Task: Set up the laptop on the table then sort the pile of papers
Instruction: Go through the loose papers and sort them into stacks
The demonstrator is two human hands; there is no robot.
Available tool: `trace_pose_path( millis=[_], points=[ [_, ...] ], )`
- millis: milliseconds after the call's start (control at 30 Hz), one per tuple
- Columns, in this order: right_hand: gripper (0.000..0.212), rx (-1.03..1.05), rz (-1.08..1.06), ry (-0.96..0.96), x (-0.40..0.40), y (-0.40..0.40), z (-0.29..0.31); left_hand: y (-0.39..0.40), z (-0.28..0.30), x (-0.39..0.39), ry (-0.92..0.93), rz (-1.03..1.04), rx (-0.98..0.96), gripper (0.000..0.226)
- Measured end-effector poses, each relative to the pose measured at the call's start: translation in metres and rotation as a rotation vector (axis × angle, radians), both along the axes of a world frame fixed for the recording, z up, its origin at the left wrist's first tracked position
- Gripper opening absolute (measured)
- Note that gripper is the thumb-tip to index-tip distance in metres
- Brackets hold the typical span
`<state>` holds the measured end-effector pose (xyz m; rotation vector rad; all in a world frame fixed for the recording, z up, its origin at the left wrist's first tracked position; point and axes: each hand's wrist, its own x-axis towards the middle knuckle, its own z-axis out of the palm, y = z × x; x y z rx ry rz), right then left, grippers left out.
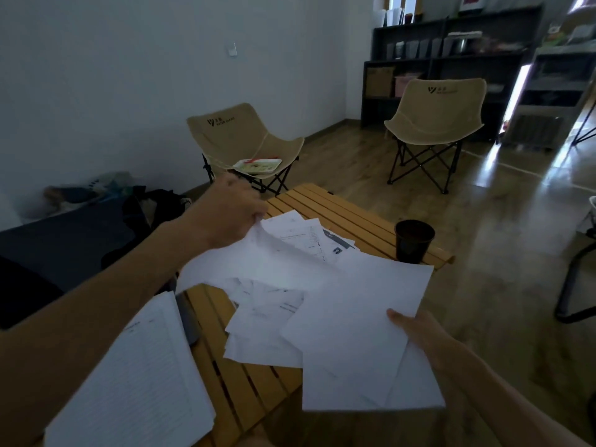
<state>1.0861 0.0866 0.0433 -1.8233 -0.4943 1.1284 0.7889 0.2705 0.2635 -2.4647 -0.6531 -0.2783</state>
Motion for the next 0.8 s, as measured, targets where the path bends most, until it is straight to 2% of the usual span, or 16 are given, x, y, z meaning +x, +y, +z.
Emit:
trace_pose_path(
  millis=[67,200,267,400,467,533,633,667,733,800],
  points=[
    [0.04,0.008,0.034,-0.027,-0.003,-0.002,0.003,0.006,-0.001,0.014,-0.023,-0.07,0.043,0.022],
    [0.047,-0.008,0.164,-0.133,-0.004,0.0,0.001,-0.005,-0.017,0.071,-0.033,-0.187,-0.016,0.017],
    [0.048,0.027,0.166,-0.086,-0.006,0.003,0.005,-0.021,-0.052,0.107,0.018,-0.27,-0.097,0.019],
    [0.039,0.108,0.088,0.032,-0.008,0.007,0.001,-0.046,-0.146,0.164,0.017,-0.235,-0.323,0.017],
    [0.052,0.126,0.021,0.182,-0.008,0.01,-0.005,-0.052,-0.182,0.18,-0.04,-0.152,-0.531,0.018],
    [0.05,0.186,0.051,0.266,-0.01,0.009,0.001,-0.06,-0.203,0.191,-0.179,-0.077,-0.79,0.018],
    [0.024,0.18,0.207,0.277,-0.008,0.003,0.008,-0.058,-0.205,0.19,-0.637,0.042,-1.223,0.026],
    [0.024,0.177,0.252,0.295,-0.009,0.002,0.008,-0.049,-0.2,0.184,-0.819,0.1,-1.252,0.027],
    [0.032,0.149,0.288,0.274,-0.005,0.002,0.002,-0.02,-0.189,0.159,-1.046,0.314,-1.095,0.027],
    [0.036,0.115,0.26,0.219,-0.005,0.003,0.001,0.017,-0.184,0.12,-0.981,0.655,-0.878,0.034]
  ],
)
